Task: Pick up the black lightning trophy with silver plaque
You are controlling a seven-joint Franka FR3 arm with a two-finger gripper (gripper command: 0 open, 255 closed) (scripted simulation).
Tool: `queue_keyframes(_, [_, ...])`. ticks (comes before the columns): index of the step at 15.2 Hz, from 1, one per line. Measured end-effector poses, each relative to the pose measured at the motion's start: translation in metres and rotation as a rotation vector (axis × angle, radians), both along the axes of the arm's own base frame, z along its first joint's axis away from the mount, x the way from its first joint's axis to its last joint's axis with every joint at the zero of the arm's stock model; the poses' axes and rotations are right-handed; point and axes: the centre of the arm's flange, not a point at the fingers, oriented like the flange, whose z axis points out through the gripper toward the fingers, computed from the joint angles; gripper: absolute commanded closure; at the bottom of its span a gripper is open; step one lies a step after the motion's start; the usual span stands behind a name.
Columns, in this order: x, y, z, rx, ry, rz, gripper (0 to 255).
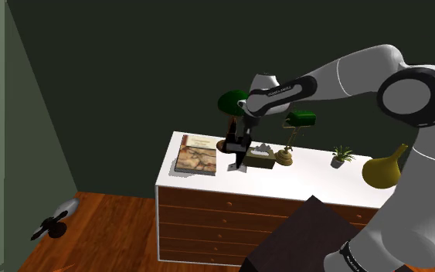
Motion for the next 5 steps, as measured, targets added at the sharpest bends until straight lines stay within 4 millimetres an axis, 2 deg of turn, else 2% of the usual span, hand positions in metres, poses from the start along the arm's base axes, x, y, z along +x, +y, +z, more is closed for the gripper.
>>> queue_keyframes(5, [0.0,0.001,0.024,0.0,0.0,0.0,255])
